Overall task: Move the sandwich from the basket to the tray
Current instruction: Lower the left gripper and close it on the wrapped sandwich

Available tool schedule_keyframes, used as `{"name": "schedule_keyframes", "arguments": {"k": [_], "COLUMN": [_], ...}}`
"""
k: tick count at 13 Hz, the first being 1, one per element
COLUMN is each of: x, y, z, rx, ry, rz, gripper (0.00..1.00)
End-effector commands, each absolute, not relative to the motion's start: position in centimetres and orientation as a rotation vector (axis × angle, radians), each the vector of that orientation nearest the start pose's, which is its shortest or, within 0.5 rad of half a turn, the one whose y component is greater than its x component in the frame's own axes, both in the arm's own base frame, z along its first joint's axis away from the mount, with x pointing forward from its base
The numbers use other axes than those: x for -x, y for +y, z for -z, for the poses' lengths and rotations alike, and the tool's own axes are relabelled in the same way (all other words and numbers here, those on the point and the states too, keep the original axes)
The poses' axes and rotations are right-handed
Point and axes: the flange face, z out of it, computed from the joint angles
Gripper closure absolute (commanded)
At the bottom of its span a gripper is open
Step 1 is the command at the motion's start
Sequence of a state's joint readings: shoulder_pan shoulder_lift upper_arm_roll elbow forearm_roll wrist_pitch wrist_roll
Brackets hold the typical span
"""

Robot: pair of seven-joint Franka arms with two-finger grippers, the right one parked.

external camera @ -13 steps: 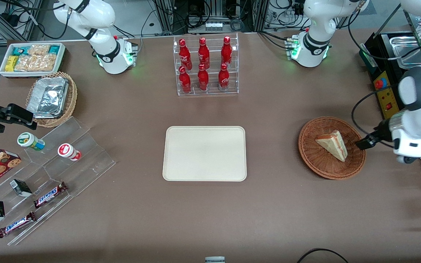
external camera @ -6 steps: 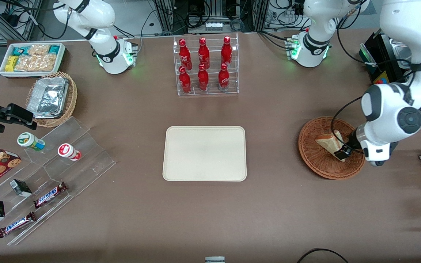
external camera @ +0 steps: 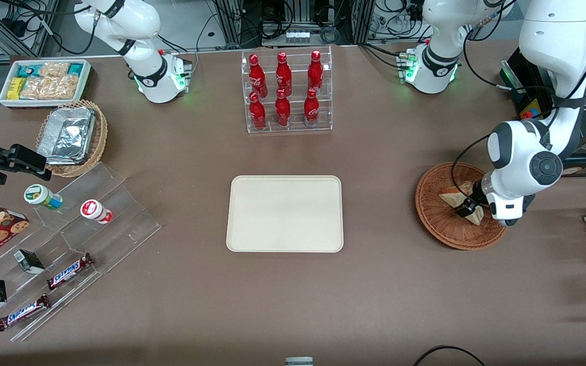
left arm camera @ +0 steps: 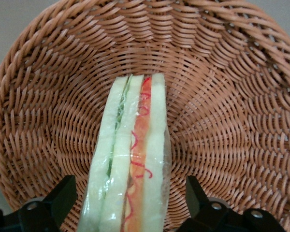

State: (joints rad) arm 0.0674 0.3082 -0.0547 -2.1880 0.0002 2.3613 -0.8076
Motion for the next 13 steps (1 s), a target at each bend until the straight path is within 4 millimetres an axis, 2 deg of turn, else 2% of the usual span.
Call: {"name": "schedule_keyframes", "arguments": {"k": [1,4,5,6,7,8,9,11,13], "x": [-53.9,-53.5,-53.5,-53.5,-53.5,-53.7,-53.8,-55.1,-55.5], "y": [0.3,0.3,0.0,-0.1,-0.1,-0.4,-0.7,-1.8,-4.4], "z": [-24.2,-26.0,-26.3,-26.6,-26.6,-27.0,-27.7,-30.9,-34.6], "rx": [2.834,2.817,2.815,2.810,2.809,2.812,2.807,2.783,2.787], "ry": [-1.219,-1.205,-1.204,-1.221,-1.224,-1.225,-1.238,-1.219,-1.140], "rz": [-0.204,-0.252,-0.254,-0.247,-0.247,-0.236,-0.226,-0.289,-0.323], "gripper": [0.00,0.07,0.18,0.46,0.68,0.83,0.94,0.96,0.94]}}
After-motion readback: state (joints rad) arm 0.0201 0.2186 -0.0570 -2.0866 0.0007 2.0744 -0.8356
